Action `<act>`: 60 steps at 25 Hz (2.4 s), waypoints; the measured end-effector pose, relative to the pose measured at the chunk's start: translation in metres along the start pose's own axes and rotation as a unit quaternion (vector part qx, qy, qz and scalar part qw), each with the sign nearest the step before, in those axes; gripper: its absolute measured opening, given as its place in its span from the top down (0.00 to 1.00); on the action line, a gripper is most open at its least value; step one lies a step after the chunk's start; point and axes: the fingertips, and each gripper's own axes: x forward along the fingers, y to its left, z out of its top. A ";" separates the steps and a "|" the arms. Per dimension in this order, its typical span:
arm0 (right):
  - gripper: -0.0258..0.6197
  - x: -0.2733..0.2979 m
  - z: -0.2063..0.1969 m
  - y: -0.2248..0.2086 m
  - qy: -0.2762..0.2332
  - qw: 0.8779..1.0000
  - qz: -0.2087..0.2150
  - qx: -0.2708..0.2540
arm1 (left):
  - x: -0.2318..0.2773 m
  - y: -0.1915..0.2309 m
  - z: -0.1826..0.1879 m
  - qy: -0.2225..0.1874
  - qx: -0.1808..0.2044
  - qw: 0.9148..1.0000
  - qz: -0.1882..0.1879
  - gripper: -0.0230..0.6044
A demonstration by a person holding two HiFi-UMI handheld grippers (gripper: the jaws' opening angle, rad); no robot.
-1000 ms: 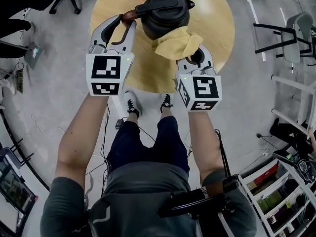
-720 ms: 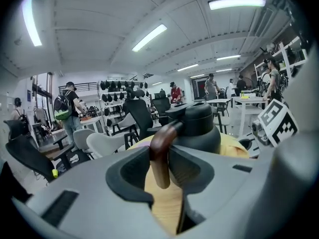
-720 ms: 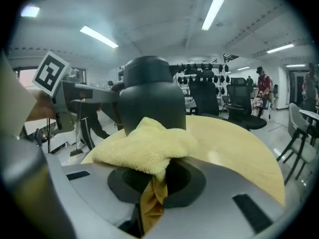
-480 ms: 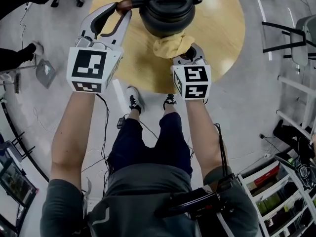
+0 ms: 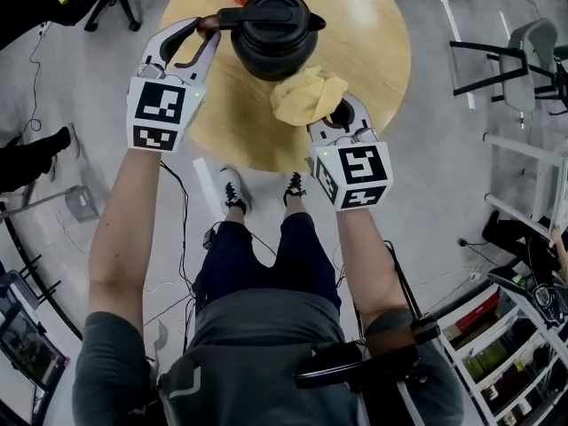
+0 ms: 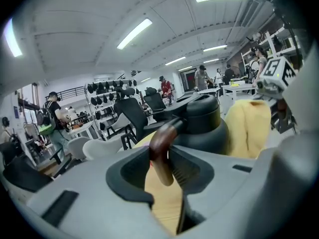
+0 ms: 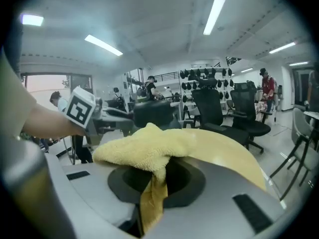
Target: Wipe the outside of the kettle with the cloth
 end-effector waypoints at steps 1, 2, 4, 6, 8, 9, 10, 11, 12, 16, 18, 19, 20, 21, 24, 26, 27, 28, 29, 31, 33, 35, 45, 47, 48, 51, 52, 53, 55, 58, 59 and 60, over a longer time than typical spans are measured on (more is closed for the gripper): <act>0.86 -0.002 0.012 0.001 -0.007 1.000 0.002 -0.005 | 0.001 0.000 0.000 0.005 0.002 1.000 0.001 0.77; 0.86 -0.003 0.023 0.001 -0.014 1.000 0.003 -0.013 | 0.003 0.001 0.000 0.009 0.002 1.000 0.000 0.77; 0.86 0.001 0.041 0.001 -0.024 0.999 0.004 -0.026 | 0.006 0.002 0.000 0.013 0.000 1.000 -0.005 0.77; 0.86 0.006 0.054 -0.001 -0.030 0.999 0.002 -0.033 | 0.009 0.002 -0.001 0.013 -0.003 1.000 -0.008 0.77; 0.86 0.011 0.058 -0.002 -0.028 0.999 -0.001 -0.039 | 0.010 0.002 -0.001 0.012 -0.009 1.000 -0.008 0.77; 0.86 0.013 0.057 -0.003 -0.023 0.999 -0.002 -0.042 | 0.010 0.002 -0.001 0.010 -0.013 1.000 -0.009 0.77; 0.86 0.016 0.052 -0.004 -0.013 0.999 -0.004 -0.043 | 0.011 0.003 -0.001 0.007 -0.019 1.000 -0.011 0.77; 0.86 0.018 0.045 -0.006 0.000 0.999 -0.007 -0.042 | 0.011 0.003 -0.001 0.003 -0.026 1.000 -0.014 0.77; 0.86 0.020 0.038 -0.009 0.011 0.999 -0.008 -0.037 | 0.012 0.004 0.000 -0.002 -0.036 0.999 -0.019 0.77; 0.87 0.026 0.009 -0.014 0.034 0.999 -0.003 -0.021 | 0.012 0.005 0.005 -0.027 -0.045 0.998 -0.038 0.77; 0.86 0.033 -0.010 -0.013 0.050 0.999 0.004 -0.019 | 0.013 0.007 0.006 -0.032 -0.041 0.998 -0.041 0.77; 0.86 0.038 -0.020 -0.012 0.059 0.998 0.007 -0.020 | 0.013 0.008 0.007 -0.033 -0.040 0.998 -0.044 0.77; 0.87 0.043 -0.029 -0.012 0.066 0.998 0.010 -0.020 | 0.014 0.009 0.007 -0.035 -0.040 0.997 -0.046 0.77; 0.86 0.048 -0.038 -0.012 0.071 0.997 0.011 -0.019 | 0.015 0.010 0.007 -0.037 -0.041 0.997 -0.049 0.77; 0.86 0.058 -0.063 -0.014 0.084 0.996 0.013 -0.020 | 0.015 0.008 0.006 -0.050 -0.040 0.996 -0.058 0.77; 0.86 0.064 -0.077 -0.016 0.095 0.995 0.013 -0.022 | 0.016 0.007 0.005 -0.055 -0.031 0.996 -0.067 0.77; 0.87 0.067 -0.084 -0.016 0.105 0.994 0.015 -0.025 | 0.017 0.008 0.004 -0.055 -0.027 0.996 -0.071 0.77; 0.87 0.071 -0.090 -0.015 0.114 0.993 0.017 -0.030 | 0.018 0.010 0.004 -0.052 -0.025 0.996 -0.074 0.77; 0.87 0.074 -0.093 -0.014 0.120 0.992 0.019 -0.036 | 0.019 0.012 0.004 -0.048 -0.024 0.996 -0.074 0.77; 0.86 0.077 -0.096 -0.014 0.126 0.991 0.020 -0.045 | 0.019 0.013 0.004 -0.036 -0.024 0.997 -0.069 0.77; 0.86 0.075 -0.096 -0.014 0.133 0.990 0.022 -0.047 | 0.018 0.012 0.004 -0.022 -0.028 0.997 -0.063 0.76; 0.86 0.070 -0.094 -0.013 0.139 0.989 0.026 -0.044 | 0.018 0.011 0.000 -0.005 -0.038 0.997 -0.062 0.76; 0.86 0.001 0.025 -0.030 0.003 1.000 0.027 -0.017 | -0.033 -0.021 0.058 0.004 -0.075 0.996 -0.051 0.51; 0.86 0.003 0.042 -0.029 -0.009 0.999 0.030 -0.029 | -0.026 -0.035 0.075 0.015 -0.036 0.997 -0.068 0.43; 0.86 0.006 0.047 -0.028 -0.010 0.999 0.032 -0.035 | -0.021 -0.041 0.081 0.022 -0.019 0.996 -0.079 0.41; 0.86 0.019 0.049 -0.023 -0.004 0.998 0.040 -0.051 | -0.002 -0.051 0.089 0.048 -0.004 0.992 -0.114 0.36; 0.86 0.022 0.046 -0.022 0.000 0.998 0.041 -0.055 | 0.002 -0.052 0.090 0.059 0.001 0.991 -0.122 0.32; 0.86 0.025 0.042 -0.022 0.003 0.998 0.041 -0.057 | 0.005 -0.053 0.090 0.070 0.009 0.989 -0.128 0.30; 0.86 0.029 0.033 -0.025 0.003 0.998 0.038 -0.052 | 0.010 -0.058 0.091 0.084 0.020 0.986 -0.142 0.30; 0.86 0.036 0.013 -0.031 0.018 0.999 0.033 -0.039 | 0.014 -0.066 0.088 0.094 0.005 0.983 -0.155 0.29; 0.86 0.039 0.005 -0.032 0.029 0.998 0.033 -0.038 | 0.016 -0.067 0.084 0.101 0.003 0.983 -0.154 0.29; 0.86 0.043 -0.004 -0.032 0.039 0.998 0.035 -0.038 | 0.018 -0.067 0.080 0.108 0.004 0.982 -0.152 0.29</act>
